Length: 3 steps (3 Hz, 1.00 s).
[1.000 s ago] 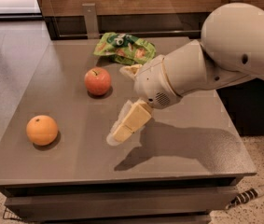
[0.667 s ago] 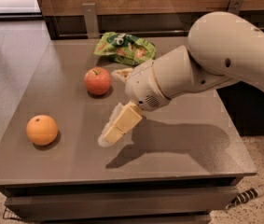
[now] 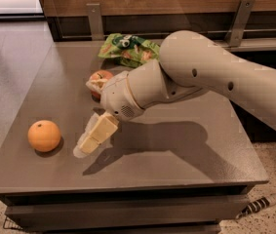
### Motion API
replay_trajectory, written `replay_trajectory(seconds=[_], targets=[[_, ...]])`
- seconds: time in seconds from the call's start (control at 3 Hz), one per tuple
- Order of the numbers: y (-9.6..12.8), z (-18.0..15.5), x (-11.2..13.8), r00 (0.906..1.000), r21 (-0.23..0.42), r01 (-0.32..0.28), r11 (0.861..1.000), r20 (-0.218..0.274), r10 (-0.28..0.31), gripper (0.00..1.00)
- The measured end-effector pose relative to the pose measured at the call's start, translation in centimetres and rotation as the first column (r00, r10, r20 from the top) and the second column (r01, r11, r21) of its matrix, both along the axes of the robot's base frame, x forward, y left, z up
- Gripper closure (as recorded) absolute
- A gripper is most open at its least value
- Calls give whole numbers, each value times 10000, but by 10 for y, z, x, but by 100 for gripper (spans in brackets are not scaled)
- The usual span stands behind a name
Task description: Pick orange
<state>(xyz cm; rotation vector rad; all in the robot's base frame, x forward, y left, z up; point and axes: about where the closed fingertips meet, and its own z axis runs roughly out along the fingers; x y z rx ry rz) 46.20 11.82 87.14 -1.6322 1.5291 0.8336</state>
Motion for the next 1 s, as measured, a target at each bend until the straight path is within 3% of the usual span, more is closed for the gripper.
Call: replay_trajectory(seconds=[0.33,0.67,1.0], targets=[[38,-18,-8,9972,1010,-701,9924,-185,723,0],[58,-31,-21,9931,1641,-1071,9806,-290,1133,0],[86,-36,-35,9850,2513,-1581,9549,-272,1703,0]])
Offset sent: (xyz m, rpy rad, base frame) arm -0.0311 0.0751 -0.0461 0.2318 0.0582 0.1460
